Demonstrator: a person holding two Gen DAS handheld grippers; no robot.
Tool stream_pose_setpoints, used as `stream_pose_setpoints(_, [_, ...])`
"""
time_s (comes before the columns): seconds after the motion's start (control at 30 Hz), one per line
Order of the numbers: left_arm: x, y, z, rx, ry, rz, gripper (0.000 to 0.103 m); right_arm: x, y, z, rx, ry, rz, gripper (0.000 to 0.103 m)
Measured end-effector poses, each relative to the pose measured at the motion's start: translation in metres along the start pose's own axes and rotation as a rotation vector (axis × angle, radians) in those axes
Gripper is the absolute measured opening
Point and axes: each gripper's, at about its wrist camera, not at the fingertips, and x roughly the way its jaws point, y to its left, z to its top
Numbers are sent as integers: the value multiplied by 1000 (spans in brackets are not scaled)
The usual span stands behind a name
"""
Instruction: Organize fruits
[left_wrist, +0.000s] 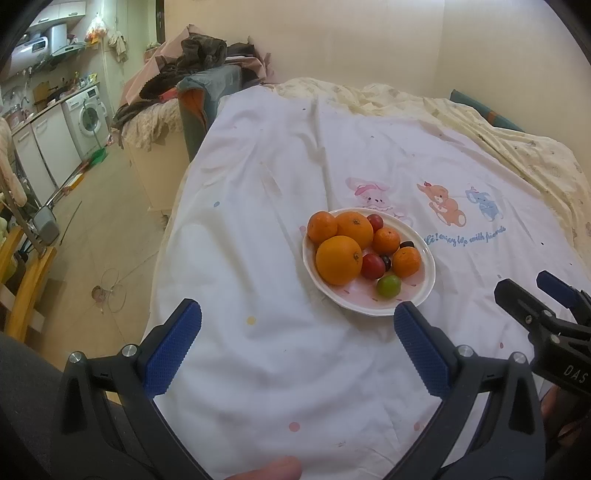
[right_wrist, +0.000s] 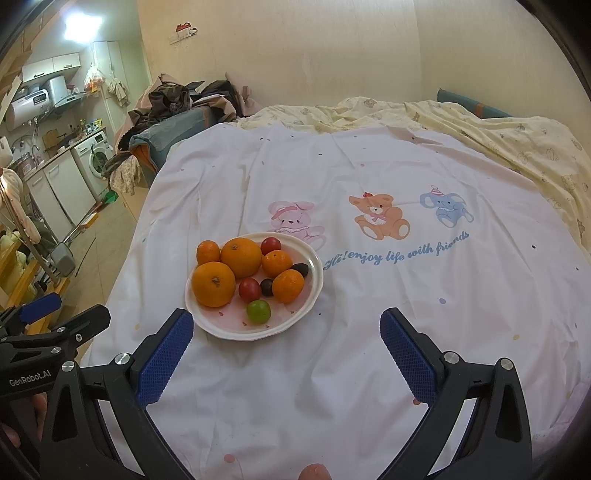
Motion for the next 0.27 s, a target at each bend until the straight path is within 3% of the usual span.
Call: stream_pose_setpoints(0.27, [2, 1, -2, -11, 18, -9, 103, 0, 0, 0, -1, -1, 2, 103])
